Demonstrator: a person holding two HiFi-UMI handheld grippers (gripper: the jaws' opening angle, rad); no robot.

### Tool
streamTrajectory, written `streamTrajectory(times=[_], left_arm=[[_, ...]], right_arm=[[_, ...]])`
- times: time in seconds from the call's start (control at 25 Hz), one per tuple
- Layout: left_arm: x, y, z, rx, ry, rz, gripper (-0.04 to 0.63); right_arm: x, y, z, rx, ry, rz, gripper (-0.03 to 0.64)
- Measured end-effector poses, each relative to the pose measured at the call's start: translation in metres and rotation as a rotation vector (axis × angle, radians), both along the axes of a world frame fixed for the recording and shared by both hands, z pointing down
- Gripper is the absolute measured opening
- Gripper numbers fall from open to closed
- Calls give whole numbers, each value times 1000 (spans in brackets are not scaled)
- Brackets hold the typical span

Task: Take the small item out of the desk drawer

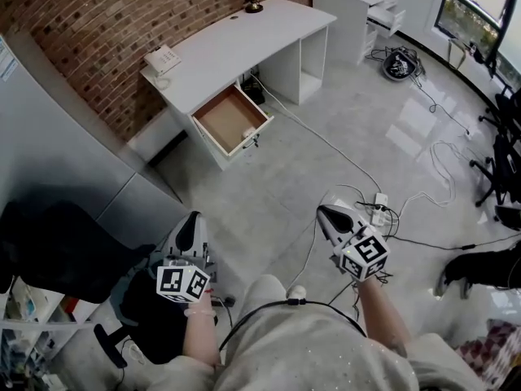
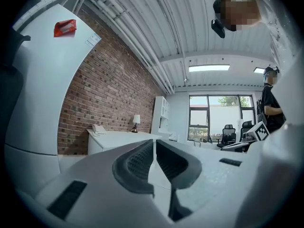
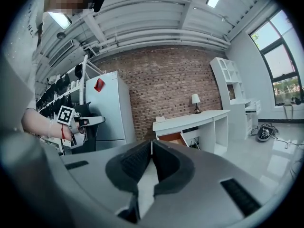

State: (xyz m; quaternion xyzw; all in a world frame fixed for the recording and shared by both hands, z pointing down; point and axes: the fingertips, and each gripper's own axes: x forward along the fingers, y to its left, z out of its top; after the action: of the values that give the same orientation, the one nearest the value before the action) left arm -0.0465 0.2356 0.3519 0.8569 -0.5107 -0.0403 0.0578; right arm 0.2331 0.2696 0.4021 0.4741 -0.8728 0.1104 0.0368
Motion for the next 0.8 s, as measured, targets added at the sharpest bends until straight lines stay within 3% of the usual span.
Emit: streamTrajectory(times=[0.32, 0.8], left_arm=[[-7, -37, 22, -37, -25, 12, 22], [-34, -214, 32, -24, -39, 59, 21]], right_arm=[[-22, -47, 19, -41, 15, -49, 15], [-63, -197, 31, -98, 96, -79, 17]])
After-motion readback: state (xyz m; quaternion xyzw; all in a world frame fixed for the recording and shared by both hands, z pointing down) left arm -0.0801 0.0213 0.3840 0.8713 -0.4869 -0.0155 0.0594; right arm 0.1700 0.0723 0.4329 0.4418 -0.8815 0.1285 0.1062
